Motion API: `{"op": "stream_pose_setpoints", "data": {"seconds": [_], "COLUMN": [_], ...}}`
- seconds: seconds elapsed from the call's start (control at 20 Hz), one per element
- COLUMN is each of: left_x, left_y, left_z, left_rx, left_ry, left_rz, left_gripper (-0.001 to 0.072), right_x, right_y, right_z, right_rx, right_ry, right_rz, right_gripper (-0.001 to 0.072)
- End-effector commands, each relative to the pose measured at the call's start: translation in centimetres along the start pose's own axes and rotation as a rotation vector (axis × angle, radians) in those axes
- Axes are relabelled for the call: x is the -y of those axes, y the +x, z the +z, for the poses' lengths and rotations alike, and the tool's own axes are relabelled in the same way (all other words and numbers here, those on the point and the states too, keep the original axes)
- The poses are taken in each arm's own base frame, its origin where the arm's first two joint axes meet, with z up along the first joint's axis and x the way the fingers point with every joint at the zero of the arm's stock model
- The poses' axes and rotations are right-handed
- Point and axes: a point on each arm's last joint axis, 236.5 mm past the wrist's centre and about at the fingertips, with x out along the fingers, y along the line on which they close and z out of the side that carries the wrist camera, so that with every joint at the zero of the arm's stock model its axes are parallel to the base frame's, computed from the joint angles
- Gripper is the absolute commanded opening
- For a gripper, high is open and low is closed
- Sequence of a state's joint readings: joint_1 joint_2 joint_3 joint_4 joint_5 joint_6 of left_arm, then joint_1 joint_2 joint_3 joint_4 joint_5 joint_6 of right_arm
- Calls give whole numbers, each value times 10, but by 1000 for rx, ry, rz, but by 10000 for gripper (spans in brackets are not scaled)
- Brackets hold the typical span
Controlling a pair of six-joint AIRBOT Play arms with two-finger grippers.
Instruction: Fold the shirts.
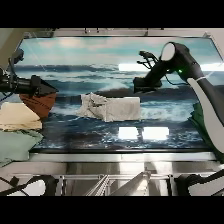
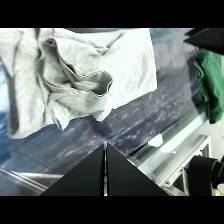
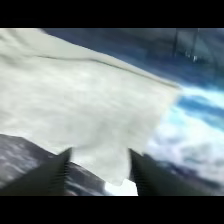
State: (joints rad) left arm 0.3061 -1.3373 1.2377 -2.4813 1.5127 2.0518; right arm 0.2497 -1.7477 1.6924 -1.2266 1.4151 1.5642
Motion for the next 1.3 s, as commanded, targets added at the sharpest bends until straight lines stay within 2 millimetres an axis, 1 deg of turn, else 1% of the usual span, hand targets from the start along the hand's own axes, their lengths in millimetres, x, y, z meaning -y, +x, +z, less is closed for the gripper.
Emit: {"op": "stream_pose_setpoints", "data": {"seconds": [0.0, 0.05, 0.15, 0.25, 0.35, 0.45, 0.55, 0.6, 0.65, 0.7, 0.75, 0.85, 0.9, 0.95, 1.0, 1.05, 1.1, 1.15, 1.2, 1.25], "left_x": [5, 8, 11, 14, 18, 23, 29, 31, 33, 34, 36, 40, 42, 43, 43, 43, 43, 43, 42, 42], "left_y": [-18, -19, -21, -24, -27, -30, -34, -35, -36, -37, -39, -41, -42, -43, -43, -43, -43, -43, -43, -43], "left_z": [0, 0, 0, 0, 0, 0, -1, -1, -1, -2, -2, -2, -3, -3, -3, -3, -3, -2, -1, -1], "left_rx": [39, 43, 49, 55, 64, 75, 85, 90, 93, 96, 100, 108, 111, 114, 115, 114, 115, 118, 122, 122], "left_ry": [14, 20, 17, 14, 9, 17, 29, 29, 34, 39, 43, 55, 60, 63, 64, 64, 64, 64, 65, 65], "left_rz": [15, 17, 18, 21, 24, 29, 34, 35, 37, 39, 40, 44, 45, 47, 47, 48, 49, 49, 51, 51], "left_gripper": [23, 23, 23, 23, 24, 23, 23, 23, 23, 24, 24, 23, 23, 23, 23, 23, 23, 23, 23, 24], "right_x": [56, 56, 49, 37, 18, -2, -19, -24, -27, -29, -30, -24, -13, 2, 26, 57, 95, 136, 168, 187], "right_y": [31, 45, 70, 88, 100, 103, 101, 100, 98, 93, 84, 53, 29, 2, -34, -74, -115, -157, -198, -227], "right_z": [-29, -34, -40, -41, -36, -27, -20, -18, -18, -20, -23, -26, -25, -21, -13, -2, 6, 7, 4, 1], "right_rx": [-20, -20, -22, -45, -49, -31, -7, 2, 3, -6, -18, -35, -34, -12, 38, 109, 192, 274, 361, 429], "right_ry": [219, 264, 288, 300, 305, 301, 276, 271, 256, 246, 230, 183, 156, 135, 137, 191, 291, 426, 512, 550], "right_rz": [40, 88, 168, 252, 365, 471, 540, 556, 571, 581, 592, 578, 532, 471, 390, 293, 182, 78, 16, 2], "right_gripper": [658, 658, 658, 657, 655, 640, 365, 307, 74, 17, 16, 16, 16, 16, 16, 16, 16, 16, 16, 16]}}
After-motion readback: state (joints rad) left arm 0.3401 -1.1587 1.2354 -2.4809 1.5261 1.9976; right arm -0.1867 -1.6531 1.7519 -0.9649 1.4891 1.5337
